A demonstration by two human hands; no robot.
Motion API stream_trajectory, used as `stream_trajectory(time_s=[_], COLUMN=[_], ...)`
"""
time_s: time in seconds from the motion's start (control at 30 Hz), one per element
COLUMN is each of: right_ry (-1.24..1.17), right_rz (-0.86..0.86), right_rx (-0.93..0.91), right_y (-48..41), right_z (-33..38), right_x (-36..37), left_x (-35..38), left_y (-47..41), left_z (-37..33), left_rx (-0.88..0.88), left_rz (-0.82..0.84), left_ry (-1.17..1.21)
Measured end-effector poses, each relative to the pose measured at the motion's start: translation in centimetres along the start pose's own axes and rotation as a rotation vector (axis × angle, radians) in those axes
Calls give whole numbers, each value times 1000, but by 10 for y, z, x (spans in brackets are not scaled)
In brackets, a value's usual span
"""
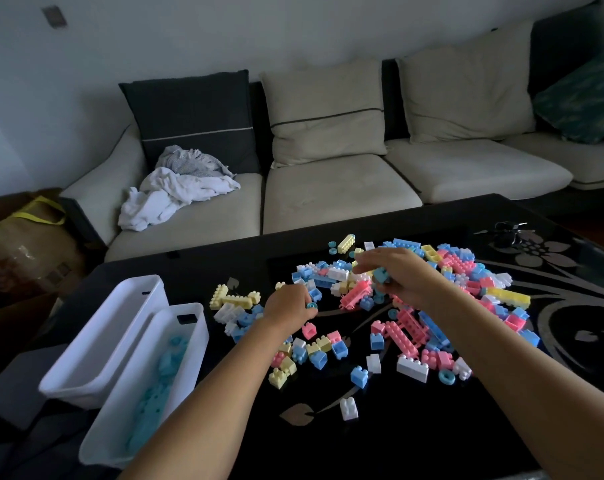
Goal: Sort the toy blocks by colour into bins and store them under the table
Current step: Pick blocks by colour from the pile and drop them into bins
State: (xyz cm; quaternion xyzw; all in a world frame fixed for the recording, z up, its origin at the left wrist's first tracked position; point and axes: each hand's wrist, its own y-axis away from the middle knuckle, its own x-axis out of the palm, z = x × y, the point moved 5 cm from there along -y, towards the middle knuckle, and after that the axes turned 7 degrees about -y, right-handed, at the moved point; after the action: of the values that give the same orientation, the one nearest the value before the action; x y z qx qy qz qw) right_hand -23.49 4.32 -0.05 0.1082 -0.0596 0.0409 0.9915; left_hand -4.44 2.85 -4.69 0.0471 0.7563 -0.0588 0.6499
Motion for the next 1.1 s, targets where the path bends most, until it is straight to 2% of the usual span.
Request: stream_trajectory(time_s=[0.03,0.1,0.23,0.4,0.6,0.73,0.93,1.1], right_ry=[-122,-209,-115,-11,59,40,91,86], right_rz=[-16,-14,84,303,497,490,399,477], right_rx=[60,143,212,254,305,333,278,230], right_y=[-1,-2,-7,-8,7,11,7,14], right_z=[-3,-8,-18,-21,-28,-40,-48,-33], right_x=[0,9,49,136,236,275,287,265], left_x=[-5,-25,-71,-93,-79,-74,-81,-94], left_y=[3,14,43,98,154,169,169,153], left_z=[-3,0,28,98,159,169,168,145], left_rx=[2,-23,-140,-327,-542,-579,-534,-506], left_rz=[-9,-57,-122,-29,213,210,197,-21], left_ry=[26,112,236,96,-9,88,-27,-59])
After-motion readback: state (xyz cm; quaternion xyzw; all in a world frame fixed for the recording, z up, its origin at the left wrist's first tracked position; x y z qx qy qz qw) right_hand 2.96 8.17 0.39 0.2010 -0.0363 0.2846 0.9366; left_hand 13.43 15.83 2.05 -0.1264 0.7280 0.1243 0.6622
